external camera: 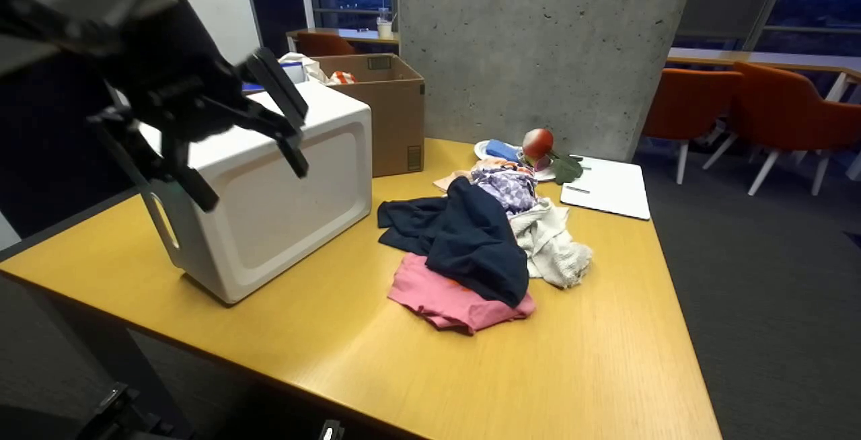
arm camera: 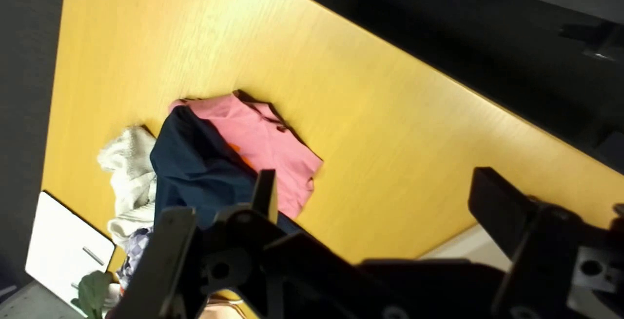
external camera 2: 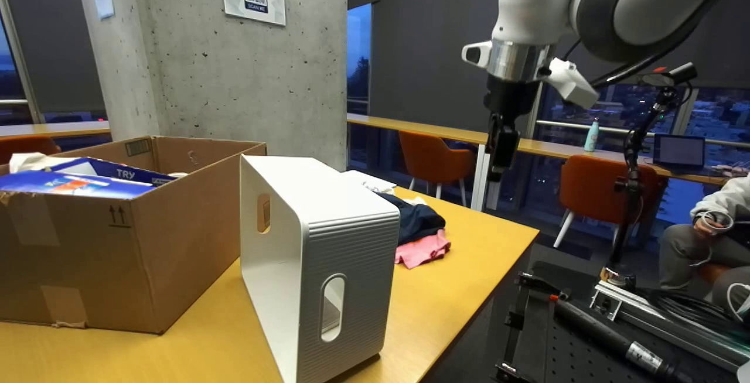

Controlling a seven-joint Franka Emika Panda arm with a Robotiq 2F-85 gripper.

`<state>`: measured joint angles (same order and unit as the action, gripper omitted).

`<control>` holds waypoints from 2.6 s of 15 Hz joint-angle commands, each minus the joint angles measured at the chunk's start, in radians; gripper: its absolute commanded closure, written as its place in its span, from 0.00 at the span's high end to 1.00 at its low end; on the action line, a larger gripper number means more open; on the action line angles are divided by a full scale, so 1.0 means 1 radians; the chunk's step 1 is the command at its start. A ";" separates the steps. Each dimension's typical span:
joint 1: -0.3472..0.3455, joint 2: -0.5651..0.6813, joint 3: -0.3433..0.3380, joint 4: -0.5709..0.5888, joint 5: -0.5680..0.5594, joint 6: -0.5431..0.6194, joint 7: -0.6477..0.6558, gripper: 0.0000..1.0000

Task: Put the dark blue and pink clothes on the white basket

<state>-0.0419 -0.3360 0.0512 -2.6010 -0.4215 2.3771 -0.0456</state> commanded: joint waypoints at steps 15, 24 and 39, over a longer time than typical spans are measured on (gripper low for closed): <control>-0.238 0.330 -0.211 0.063 -0.329 0.537 0.030 1.00; -0.454 0.776 0.053 0.450 0.134 0.825 -0.502 1.00; -0.446 1.075 0.094 1.162 0.351 -0.080 -0.819 1.00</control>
<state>-0.5730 0.6698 0.2164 -1.5500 -0.1161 2.3865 -0.8217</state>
